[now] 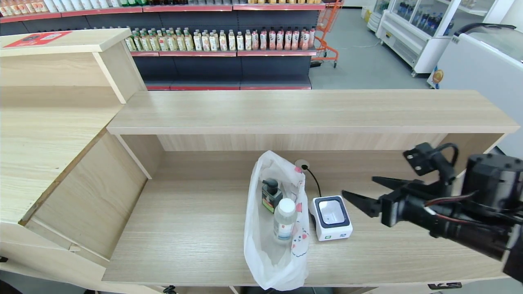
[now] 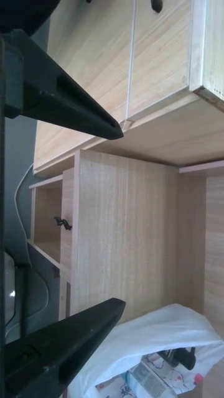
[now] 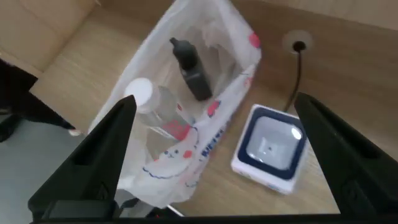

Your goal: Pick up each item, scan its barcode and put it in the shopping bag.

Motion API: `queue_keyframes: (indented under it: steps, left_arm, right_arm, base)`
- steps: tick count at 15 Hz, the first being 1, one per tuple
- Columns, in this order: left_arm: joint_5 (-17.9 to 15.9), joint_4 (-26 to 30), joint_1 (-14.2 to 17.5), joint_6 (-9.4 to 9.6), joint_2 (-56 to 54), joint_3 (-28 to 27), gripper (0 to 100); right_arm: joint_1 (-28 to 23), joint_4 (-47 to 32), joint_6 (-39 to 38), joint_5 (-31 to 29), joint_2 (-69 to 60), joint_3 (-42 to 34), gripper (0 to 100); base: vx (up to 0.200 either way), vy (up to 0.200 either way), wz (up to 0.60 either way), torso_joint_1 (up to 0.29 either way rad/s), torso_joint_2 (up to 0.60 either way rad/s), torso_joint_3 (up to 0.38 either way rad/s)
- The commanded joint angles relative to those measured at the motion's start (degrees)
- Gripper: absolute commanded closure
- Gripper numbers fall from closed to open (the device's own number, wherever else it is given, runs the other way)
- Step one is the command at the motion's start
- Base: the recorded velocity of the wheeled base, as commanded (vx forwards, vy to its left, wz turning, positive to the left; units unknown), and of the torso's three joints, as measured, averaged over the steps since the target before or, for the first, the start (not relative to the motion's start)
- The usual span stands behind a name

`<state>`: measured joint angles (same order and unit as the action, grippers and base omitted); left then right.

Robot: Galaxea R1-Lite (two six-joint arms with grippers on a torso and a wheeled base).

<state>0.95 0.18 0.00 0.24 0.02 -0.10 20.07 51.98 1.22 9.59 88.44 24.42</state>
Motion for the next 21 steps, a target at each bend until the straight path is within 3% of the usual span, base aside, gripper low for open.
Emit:
queue_keyframes:
  steps: [1,6,9,11,15,21]
  left_arm:
    - [0.0,0.0,0.0,0.02,0.0,0.0,0]
    - [0.0,0.0,0.0,0.02,0.0,0.0,0]
    - [0.0,0.0,0.0,0.02,0.0,0.0,0]
    - [0.0,0.0,0.0,0.02,0.0,0.0,0]
    - [0.0,0.0,0.0,0.02,0.0,0.0,0]
    - [0.0,0.0,0.0,0.02,0.0,0.0,0]
  right_arm:
    - [-9.8,-18.3,0.3,-12.2,-27.0,-7.9,0]
    - [-13.7,-30.2,3.0,-12.3,-57.1,-23.5,0]
    - [-14.6,-38.6,3.3,-12.4,-70.5,-24.4,0]
    - [-18.9,-48.1,3.2,-12.0,-81.3,-24.4,0]
    - [-19.7,-49.8,2.9,-9.7,-88.4,-24.4,0]
    - [-19.9,-52.1,2.1,-9.7,-88.4,-24.4,0]
  base:
    - [0.0,0.0,0.0,0.0,0.0,0.0]
    - [0.0,0.0,0.0,0.0,0.0,0.0]
    - [0.0,0.0,0.0,0.0,0.0,0.0]
    - [0.0,0.0,0.0,0.0,0.0,0.0]
    - [0.0,0.0,0.0,0.0,0.0,0.0]
    - [0.0,0.0,0.0,0.0,0.0,0.0]
